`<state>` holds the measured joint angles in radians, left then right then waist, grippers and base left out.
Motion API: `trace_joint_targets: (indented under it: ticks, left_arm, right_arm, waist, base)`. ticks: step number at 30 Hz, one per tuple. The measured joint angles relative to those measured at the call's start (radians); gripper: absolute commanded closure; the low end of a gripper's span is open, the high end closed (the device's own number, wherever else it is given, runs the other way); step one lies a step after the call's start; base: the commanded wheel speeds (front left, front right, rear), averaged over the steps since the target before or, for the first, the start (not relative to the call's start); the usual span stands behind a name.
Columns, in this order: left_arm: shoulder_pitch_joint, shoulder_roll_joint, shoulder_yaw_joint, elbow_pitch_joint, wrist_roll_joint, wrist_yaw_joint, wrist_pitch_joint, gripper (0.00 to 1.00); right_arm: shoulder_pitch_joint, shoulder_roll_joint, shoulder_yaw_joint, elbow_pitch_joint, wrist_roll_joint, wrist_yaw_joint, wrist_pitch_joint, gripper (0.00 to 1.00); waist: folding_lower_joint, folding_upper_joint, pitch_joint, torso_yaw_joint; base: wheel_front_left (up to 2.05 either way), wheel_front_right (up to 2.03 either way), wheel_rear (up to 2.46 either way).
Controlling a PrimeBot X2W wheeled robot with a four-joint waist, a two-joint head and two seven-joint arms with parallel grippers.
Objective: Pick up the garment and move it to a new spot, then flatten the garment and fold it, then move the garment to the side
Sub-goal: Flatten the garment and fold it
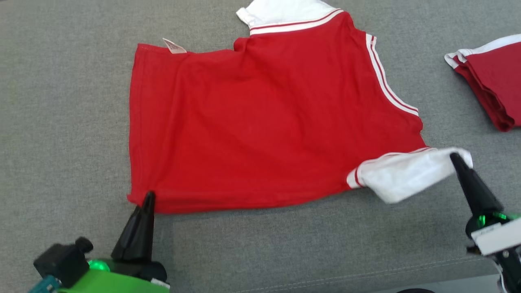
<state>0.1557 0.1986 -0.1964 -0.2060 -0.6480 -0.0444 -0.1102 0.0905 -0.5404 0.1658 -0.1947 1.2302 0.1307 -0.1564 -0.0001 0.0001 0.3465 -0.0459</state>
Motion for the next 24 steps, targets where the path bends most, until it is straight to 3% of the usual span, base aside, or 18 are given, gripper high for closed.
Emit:
trace_joint_targets:
  ticks: [3,7,12,21,22,23,24]
  left_arm:
    - [-0.079,0.028,0.002,-0.081,-0.035,0.001,0.099,1.00]
    - [-0.213,0.045,0.013,-0.070,-0.057,0.040,0.214,1.00]
    - [-0.391,0.034,-0.004,0.103,-0.031,0.095,0.281,1.00]
    - [-0.587,-0.023,-0.072,0.396,0.016,0.087,0.289,1.00]
    - [-0.598,-0.025,-0.072,0.421,0.016,0.088,0.283,0.71]
    - [-0.609,-0.025,-0.072,0.446,0.019,0.088,0.272,0.42]
    - [-0.621,-0.025,-0.072,0.472,0.026,0.088,0.264,0.00]
  right_arm:
    - [-0.136,-0.016,-0.006,0.000,-0.021,0.000,0.080,1.00]
    - [-0.326,-0.016,-0.003,0.093,-0.088,0.000,0.206,1.00]
    - [-0.529,0.042,0.009,0.272,-0.181,0.000,0.331,1.00]
    - [-0.672,0.115,0.021,0.460,-0.312,0.000,0.391,1.00]
    - [-0.677,0.120,0.020,0.469,-0.320,0.000,0.385,0.93]
    - [-0.681,0.124,0.021,0.477,-0.325,0.000,0.383,0.64]
    - [-0.684,0.124,0.025,0.482,-0.340,0.000,0.376,0.00]
  waist:
    - [0.0000,0.0000,0.026,0.000]
    - [0.0000,0.0000,0.058,0.009]
    - [0.0000,0.0000,0.085,0.039]
    - [0.0000,0.0000,0.098,0.104]
    - [0.0001,0.0000,0.096,0.106]
    - [0.0000,0.0000,0.093,0.108]
    - [0.0001,0.0000,0.089,0.108]
  base:
    - [0.00,0.00,0.00]
    - [0.00,0.00,0.00]
    - [0.00,0.00,0.00]
    - [0.00,0.00,0.00]
    - [0.00,0.00,0.00]
    - [0.00,0.00,0.00]
    - [0.00,0.00,0.00]
